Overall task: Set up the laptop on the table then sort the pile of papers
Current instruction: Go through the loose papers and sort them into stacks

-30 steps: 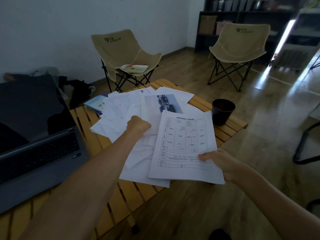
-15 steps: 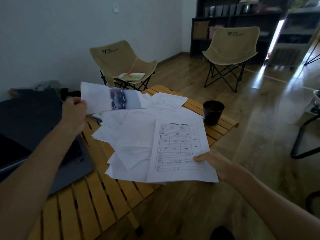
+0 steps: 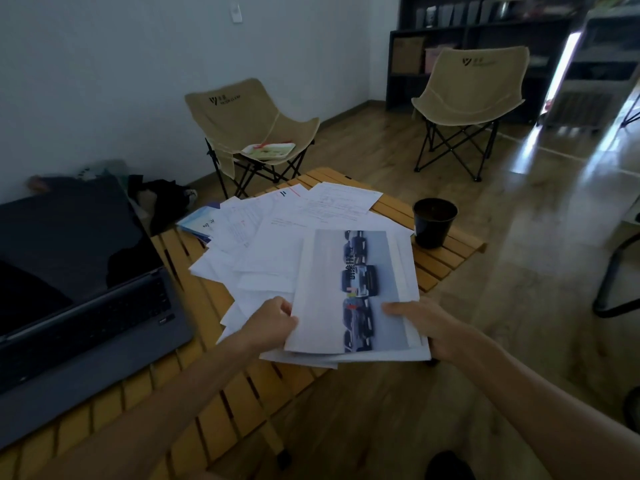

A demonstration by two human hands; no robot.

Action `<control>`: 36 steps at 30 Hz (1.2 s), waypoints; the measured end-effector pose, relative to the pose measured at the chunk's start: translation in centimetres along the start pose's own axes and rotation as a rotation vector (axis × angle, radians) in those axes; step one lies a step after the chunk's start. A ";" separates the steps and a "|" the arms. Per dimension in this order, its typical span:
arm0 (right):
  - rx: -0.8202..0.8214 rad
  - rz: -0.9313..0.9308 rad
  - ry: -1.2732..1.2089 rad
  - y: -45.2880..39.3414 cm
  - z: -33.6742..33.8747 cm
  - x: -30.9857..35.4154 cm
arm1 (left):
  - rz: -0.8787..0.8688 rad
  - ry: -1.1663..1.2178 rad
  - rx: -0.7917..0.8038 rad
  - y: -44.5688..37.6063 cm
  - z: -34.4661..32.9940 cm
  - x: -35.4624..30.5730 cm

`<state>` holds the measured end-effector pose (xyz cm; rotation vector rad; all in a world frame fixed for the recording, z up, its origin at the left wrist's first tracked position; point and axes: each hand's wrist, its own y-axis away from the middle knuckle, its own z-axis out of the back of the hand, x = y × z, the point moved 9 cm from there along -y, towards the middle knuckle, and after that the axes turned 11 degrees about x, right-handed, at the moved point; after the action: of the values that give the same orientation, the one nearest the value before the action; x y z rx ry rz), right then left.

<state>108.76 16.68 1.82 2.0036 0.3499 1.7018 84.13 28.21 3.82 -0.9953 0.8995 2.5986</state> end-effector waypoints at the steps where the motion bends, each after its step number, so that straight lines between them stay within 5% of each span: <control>1: -0.011 -0.018 0.017 0.0 0.0 -0.2 | 0.009 -0.052 0.102 0.0 0.2 -0.4; 3: -0.004 -0.055 0.011 0.2 -0.1 -0.5 | 0.045 -0.225 0.205 -0.7 1.4 -1.4; 6: 0.020 -0.078 -0.030 0.1 -0.2 -0.6 | -0.022 -0.705 -0.161 -4.8 7.2 -5.7; 8: 0.019 -0.083 -0.025 -0.2 -0.1 -0.6 | -0.143 -0.751 -0.352 -7.7 9.2 -8.6; 10: 0.001 -0.093 -0.016 -0.7 0.2 -0.7 | -0.140 -0.420 -0.341 -11.3 10.2 -9.0; 14: 0.007 -0.104 0.035 -1.7 0.5 -0.5 | -0.026 0.622 -0.192 -16.8 9.8 -7.6; 18: 0.016 -0.110 0.043 -2.0 0.4 -0.1 | 0.121 1.001 -0.154 -18.7 10.0 -7.8; 22: 0.028 -0.112 0.061 -1.9 0.1 0.5 | 0.151 0.119 -0.348 -21.7 13.5 -8.7; 25: 0.032 -0.113 0.073 -1.9 0.0 0.7 | 0.205 -0.188 -0.365 -24.3 14.1 -7.6; 36: 0.006 -0.104 0.099 -2.2 -0.2 1.0 | 0.191 -0.312 -0.291 -27.5 14.4 -6.3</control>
<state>109.05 19.12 1.58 1.8754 0.4847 1.7397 92.15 58.91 3.60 -0.5554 0.5745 2.9958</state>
